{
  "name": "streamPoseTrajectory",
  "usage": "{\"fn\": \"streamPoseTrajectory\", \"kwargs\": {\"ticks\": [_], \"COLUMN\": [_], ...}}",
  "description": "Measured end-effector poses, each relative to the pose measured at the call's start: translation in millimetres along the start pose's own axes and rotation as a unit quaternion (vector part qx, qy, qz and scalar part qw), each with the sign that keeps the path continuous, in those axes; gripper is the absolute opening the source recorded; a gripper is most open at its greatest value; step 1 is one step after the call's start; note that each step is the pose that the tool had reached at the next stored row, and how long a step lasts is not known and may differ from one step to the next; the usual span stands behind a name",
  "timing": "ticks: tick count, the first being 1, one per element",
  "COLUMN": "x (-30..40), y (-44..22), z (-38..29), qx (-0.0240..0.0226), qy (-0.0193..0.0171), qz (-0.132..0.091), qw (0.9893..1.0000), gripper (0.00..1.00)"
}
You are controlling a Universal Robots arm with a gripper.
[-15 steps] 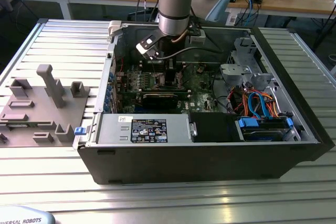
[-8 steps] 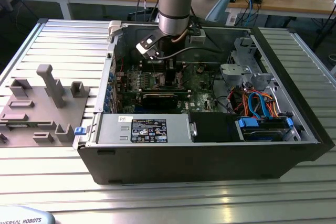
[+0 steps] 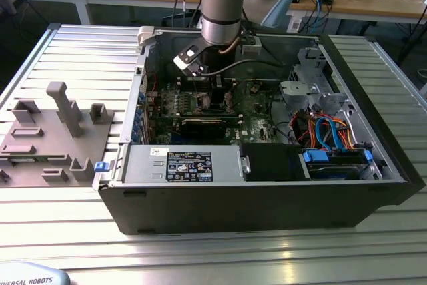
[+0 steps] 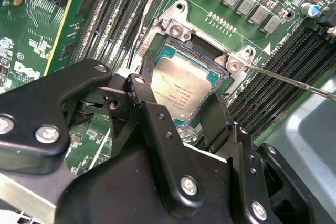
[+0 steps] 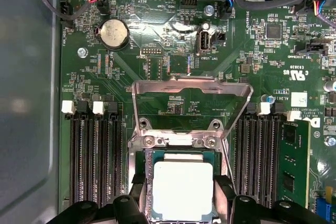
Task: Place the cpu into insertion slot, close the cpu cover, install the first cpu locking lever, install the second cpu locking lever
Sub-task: 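Place the cpu into insertion slot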
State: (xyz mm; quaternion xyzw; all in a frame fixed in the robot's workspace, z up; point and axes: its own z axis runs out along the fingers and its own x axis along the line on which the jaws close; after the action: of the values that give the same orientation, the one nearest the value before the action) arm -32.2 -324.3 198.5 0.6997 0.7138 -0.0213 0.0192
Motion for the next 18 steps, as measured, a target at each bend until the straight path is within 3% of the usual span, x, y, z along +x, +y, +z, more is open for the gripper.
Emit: {"fn": "streamPoseTrajectory", "kwargs": {"ticks": [18], "x": [0.4], "y": [-0.6], "z": [-1.0], "qx": [-0.0002], "qy": [0.0000], "qz": [0.000], "qw": [1.0000], "gripper": [0.55]}}
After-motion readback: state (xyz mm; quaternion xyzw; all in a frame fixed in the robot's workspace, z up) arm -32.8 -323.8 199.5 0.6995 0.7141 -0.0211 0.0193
